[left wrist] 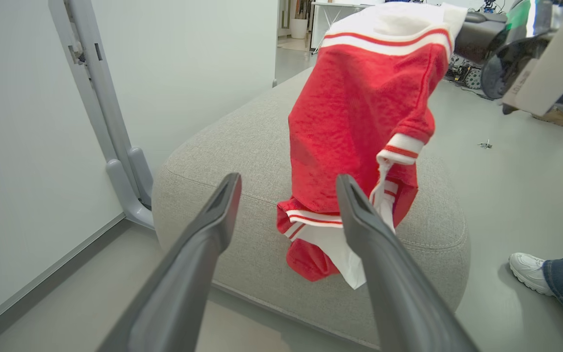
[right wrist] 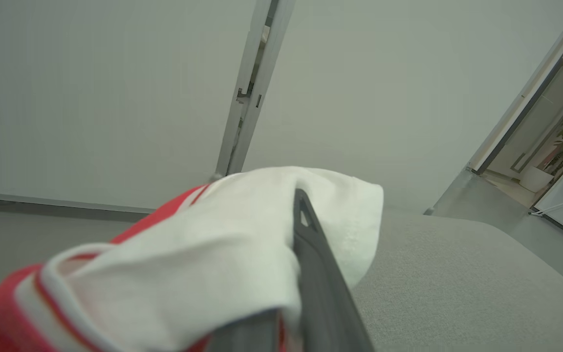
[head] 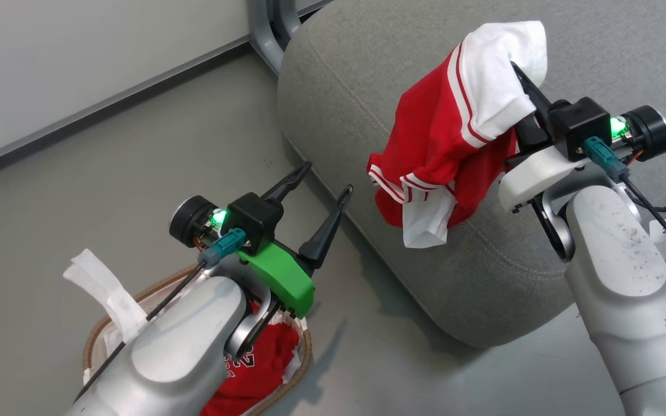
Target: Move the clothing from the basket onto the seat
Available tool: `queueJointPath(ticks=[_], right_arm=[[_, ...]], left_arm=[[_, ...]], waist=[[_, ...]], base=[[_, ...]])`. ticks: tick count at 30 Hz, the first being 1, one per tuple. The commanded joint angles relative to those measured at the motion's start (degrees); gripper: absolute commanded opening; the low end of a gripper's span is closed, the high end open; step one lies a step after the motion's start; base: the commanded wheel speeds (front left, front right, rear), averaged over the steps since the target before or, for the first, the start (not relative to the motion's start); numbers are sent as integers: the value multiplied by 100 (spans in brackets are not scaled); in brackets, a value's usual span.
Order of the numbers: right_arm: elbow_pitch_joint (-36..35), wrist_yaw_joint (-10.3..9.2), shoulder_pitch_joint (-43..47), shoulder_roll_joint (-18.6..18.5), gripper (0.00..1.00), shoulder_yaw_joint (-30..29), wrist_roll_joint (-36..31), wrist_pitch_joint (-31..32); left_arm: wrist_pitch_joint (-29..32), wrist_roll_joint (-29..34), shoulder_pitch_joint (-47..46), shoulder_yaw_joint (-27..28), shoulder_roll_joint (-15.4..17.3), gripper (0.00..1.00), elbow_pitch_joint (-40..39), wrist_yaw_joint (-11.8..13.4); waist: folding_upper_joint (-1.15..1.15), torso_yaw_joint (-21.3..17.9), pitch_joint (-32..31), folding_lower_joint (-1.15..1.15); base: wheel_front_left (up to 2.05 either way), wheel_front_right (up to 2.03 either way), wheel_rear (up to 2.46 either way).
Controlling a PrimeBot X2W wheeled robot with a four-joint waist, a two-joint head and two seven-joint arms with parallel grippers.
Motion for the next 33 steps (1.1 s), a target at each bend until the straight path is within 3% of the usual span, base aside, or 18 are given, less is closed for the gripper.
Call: queueJointPath(ticks=[1,7,15,26,30,33], right_arm=[[-24,-8,-27,21,0,-52,10,-7],[108,-8,-421,-51,0,-139,95,52],[312,-8,-1710,-549,0,-240,313,350],[648,-8,-3718,-2133,0,-358,609,1231],[910,-8,-4102,-2581,0,-496,545,1418],[1199,-8,-4079,-2681,0,-697,448,1394]], left_arm=[[17,60,-98,-3,16,100,-32,25],[87,133,-227,-37,66,100,-196,60],[191,293,-462,-49,183,100,-635,216],[404,592,-849,-270,79,100,-1229,256],[426,662,-968,-321,19,100,-1349,258],[446,754,-1051,-367,21,100,-1419,280]], waist=[[0,-28,171,0],[0,195,513,0],[0,619,1130,0],[0,1535,2032,0],[0,1846,2351,0],[0,1983,2540,0]], base=[[0,0,0],[0,0,0],[0,0,0],[0,0,0],[0,0,0],[0,0,0]])
